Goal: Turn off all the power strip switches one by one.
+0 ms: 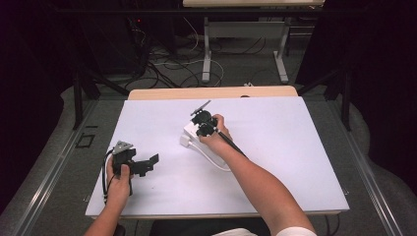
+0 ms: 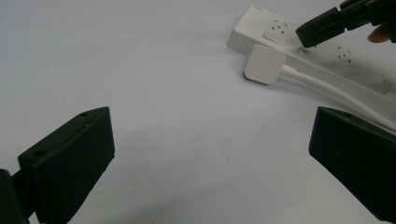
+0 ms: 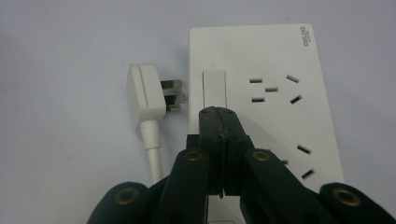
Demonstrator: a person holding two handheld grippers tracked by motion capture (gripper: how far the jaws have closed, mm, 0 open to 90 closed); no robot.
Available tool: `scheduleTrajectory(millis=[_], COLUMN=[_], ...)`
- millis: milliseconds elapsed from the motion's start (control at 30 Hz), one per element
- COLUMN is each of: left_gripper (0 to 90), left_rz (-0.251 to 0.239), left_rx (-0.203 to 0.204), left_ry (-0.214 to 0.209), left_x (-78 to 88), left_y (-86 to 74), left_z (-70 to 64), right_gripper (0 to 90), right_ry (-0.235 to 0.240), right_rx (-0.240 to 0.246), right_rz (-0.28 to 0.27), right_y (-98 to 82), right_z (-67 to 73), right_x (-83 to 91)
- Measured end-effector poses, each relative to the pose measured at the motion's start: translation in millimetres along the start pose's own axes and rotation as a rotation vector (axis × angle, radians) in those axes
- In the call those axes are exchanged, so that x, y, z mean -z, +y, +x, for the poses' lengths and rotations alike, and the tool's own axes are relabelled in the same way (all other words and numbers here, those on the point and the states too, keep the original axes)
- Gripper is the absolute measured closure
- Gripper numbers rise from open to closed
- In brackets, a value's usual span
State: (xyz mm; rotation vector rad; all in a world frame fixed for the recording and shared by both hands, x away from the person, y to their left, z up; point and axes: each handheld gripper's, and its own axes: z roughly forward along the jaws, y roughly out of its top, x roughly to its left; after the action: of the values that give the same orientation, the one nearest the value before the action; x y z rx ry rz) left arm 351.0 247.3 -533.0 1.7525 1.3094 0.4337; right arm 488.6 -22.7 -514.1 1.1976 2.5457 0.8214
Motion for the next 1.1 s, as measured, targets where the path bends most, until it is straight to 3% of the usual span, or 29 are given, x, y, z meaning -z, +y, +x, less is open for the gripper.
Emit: scheduleTrajectory(millis=[100,133,233,300,1100], left_gripper=[0.3,0.3,0.3,0.3,0.3], left_rz=[-0.001,0.0,0.001,0.0,0.01], left_rx=[-0.001,-0.002,-0.001,-0.001,-0.005], left_ry=[-0.003,-0.001,-0.001,0.0,0.0], left_x=[-0.3,-0.2,0.0,0.1,1.0], left_y=[-0.1,0.0,-0.1,-0.1,0.2], left_z=[-0.5,-0.6,-0.5,-0.4,-0.7], right_gripper=[90.0,90.0,90.0,90.0,90.0], right_ry=[-0.005,-0.012,-0.005,0.0,0.005], right_rx=[0.003,0.013,-0.004,-0.006,-0.002], right_rz=[-0.006,0.068,0.008,-0.001,0.012], right_y=[-0.8,0.9,-0.9,-1.2,-1.3], right_z=[-1.4,-1.8,-1.4,-1.9,-2.8], right_x=[-3.0,0.5,-4.0,-4.4,-3.4])
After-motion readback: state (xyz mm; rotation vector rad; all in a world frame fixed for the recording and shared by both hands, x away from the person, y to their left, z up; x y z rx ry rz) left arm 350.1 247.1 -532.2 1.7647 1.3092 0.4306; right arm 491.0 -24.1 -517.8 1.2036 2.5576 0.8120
